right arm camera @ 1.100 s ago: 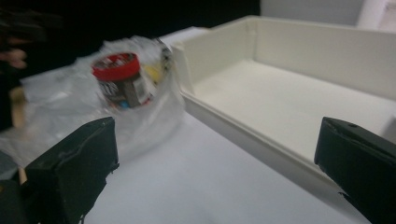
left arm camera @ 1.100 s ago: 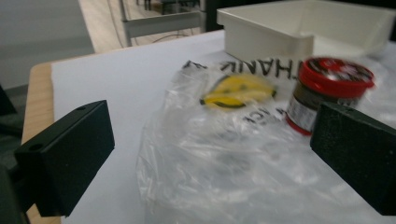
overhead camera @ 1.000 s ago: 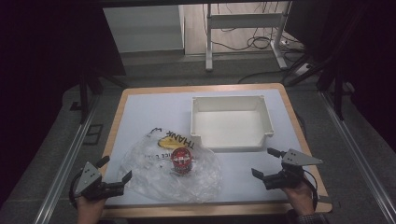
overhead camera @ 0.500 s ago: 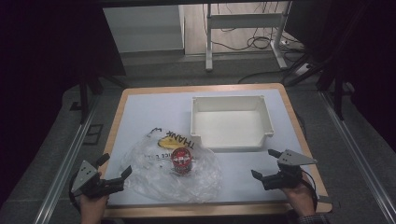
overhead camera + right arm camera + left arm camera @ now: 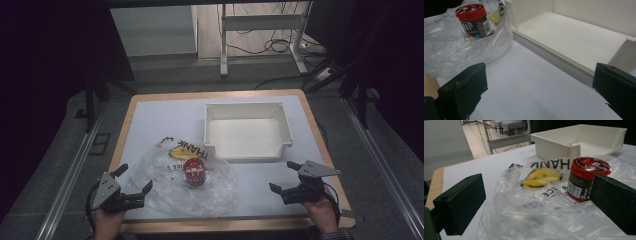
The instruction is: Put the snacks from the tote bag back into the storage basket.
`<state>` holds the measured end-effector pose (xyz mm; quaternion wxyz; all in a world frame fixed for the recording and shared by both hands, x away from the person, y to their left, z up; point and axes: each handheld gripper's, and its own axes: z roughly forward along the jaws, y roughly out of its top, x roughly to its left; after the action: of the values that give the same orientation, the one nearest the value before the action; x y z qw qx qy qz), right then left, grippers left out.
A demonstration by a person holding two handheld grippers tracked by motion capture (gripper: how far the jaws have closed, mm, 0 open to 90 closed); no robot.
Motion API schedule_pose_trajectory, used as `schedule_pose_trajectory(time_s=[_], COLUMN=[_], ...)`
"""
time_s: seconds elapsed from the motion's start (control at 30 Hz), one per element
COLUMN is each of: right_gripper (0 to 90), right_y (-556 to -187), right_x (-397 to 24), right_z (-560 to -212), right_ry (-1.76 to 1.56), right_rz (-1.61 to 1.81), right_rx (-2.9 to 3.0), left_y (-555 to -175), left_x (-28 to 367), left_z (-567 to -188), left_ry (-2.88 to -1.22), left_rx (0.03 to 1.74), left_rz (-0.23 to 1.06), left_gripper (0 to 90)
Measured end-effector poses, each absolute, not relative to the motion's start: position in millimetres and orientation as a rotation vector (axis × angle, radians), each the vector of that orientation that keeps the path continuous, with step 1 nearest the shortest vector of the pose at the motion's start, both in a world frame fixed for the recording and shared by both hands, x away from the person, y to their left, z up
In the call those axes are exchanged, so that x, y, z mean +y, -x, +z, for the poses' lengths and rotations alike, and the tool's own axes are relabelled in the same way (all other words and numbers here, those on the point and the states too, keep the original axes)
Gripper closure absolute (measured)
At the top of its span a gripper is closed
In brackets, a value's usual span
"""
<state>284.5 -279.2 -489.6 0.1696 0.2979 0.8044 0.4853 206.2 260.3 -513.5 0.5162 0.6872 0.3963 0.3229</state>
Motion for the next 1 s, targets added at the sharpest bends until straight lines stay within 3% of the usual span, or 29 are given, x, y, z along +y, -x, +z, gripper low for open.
schedule_pose_trajectory(time_s=[1.0], right_gripper=[0.5], right_y=[-283], right_x=[-262], right_z=[-482], right_ry=[-0.745], right_rz=[1.369], right_rx=[2.323], left_y=[-209], left_x=[249], left_z=[-518], left_ry=[-1.76], left_rx=[0.887], left_rz=[0.775], left_gripper=[0.2])
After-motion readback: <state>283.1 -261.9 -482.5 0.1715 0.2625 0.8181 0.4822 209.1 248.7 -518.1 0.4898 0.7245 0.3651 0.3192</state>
